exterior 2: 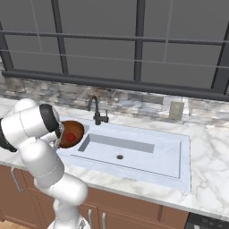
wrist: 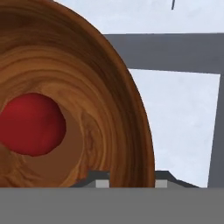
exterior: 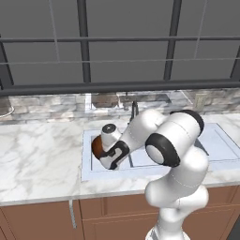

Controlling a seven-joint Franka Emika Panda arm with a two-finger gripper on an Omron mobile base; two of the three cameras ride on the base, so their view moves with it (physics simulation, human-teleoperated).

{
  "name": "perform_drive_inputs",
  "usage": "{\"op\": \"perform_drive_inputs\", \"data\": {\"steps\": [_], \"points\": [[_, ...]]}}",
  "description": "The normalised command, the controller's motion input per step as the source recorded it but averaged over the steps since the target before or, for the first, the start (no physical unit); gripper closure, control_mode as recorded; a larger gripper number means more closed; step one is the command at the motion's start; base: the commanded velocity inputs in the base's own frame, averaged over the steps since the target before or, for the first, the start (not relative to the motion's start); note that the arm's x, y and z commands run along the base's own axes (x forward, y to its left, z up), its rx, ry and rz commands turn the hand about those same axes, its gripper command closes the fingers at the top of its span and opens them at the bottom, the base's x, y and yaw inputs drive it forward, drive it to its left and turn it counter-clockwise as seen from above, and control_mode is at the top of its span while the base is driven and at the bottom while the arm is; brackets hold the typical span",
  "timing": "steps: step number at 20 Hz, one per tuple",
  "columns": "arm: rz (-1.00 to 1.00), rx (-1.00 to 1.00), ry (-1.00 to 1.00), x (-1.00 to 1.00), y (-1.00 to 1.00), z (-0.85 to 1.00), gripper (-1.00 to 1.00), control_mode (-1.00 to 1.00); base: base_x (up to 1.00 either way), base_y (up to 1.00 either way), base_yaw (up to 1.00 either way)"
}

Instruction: Pick the tomato from the cabinet and place it in the bowl. Then pick the bowl and place it in the sink. Then turn on the sink facuet.

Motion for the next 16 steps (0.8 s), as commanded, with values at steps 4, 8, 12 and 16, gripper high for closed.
{"op": "perform_drive_inputs", "data": {"steps": [4, 8, 12, 16], "points": [[0.0, 0.01, -0.01, 0.0, 0.0, 0.1, 1.0, -1.0, 0.0, 0.0, 0.0], [-0.01, 0.02, -0.03, -0.08, 0.0, 0.28, -1.0, -1.0, 0.0, 0.0, 0.0], [-0.03, 0.0, -0.03, -0.12, 0.0, 0.28, -1.0, -1.0, 0.0, 0.0, 0.0], [-0.01, 0.0, -0.07, -0.34, -0.04, 0.25, -1.0, -1.0, 0.0, 0.0, 0.0]]}}
